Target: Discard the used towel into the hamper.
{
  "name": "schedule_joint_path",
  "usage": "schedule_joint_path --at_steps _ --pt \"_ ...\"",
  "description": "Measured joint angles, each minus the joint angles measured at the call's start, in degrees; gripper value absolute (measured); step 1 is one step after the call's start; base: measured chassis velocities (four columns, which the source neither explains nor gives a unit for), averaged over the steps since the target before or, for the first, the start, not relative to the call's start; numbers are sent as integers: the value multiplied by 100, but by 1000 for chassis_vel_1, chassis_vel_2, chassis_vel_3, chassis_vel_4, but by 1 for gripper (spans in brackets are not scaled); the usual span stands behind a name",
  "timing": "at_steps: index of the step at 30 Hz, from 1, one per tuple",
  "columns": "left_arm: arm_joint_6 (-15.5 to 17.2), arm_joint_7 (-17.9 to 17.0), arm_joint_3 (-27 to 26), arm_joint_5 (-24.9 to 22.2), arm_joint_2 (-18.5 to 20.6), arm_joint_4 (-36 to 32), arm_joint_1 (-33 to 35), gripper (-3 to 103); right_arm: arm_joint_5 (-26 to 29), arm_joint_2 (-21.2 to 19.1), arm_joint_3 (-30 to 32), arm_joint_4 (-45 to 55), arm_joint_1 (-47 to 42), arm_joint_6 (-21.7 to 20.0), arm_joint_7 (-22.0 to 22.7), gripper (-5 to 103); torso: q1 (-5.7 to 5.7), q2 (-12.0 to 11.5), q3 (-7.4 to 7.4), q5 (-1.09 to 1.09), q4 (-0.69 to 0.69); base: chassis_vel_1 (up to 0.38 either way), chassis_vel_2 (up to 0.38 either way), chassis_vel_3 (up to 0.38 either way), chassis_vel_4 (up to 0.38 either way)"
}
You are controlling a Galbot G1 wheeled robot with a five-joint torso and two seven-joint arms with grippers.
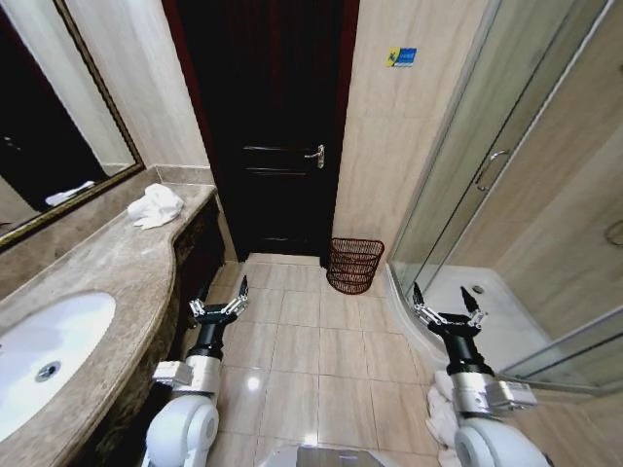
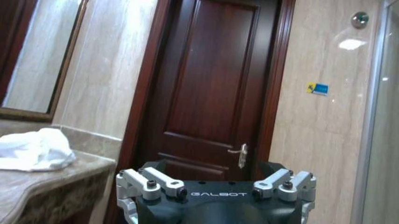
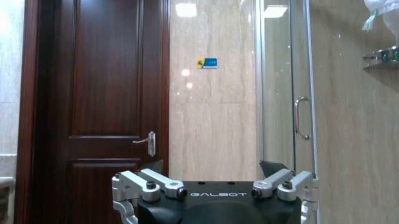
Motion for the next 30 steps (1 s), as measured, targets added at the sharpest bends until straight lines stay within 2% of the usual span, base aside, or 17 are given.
schedule_joint_path --at_steps 5,9,13,16,21,26,27,30 --pt "-10 0 -14 -39 6 3 -23 99 14 8 -6 -3 1 9 4 100 -1 0 0 0 0 -58 46 72 -51" --pt "258 -43 -79 -250 122 97 -244 97 190 -210 2 -138 190 -99 2 100 -3 0 -1 0 0 -71 73 73 -71" --pt "407 -91 1 -261 44 166 -282 102 145 -95 -39 -176 311 -120 -13 100 -2 0 0 0 0 -105 100 103 -108" --pt "470 -92 35 -239 20 114 -233 101 88 -39 -82 -144 275 -124 -44 100 -1 0 0 0 0 -137 116 104 -130" --pt "519 -85 10 -188 22 50 -147 98 49 -3 -100 -105 196 -120 -84 100 -1 0 -1 0 0 -139 133 133 -132" --pt "512 -50 0 -63 -12 51 -71 100 49 13 -87 -55 142 -117 -89 100 -3 1 -2 0 0 -132 159 151 -147" --pt "506 -39 7 -26 -26 50 -60 103 49 16 -89 -40 136 -117 -98 100 -2 0 -1 0 1 -162 178 148 -168" --pt "492 -8 34 34 -50 31 -41 99 47 62 -90 21 105 -117 -129 100 -3 1 -1 0 1 -189 184 187 -192"
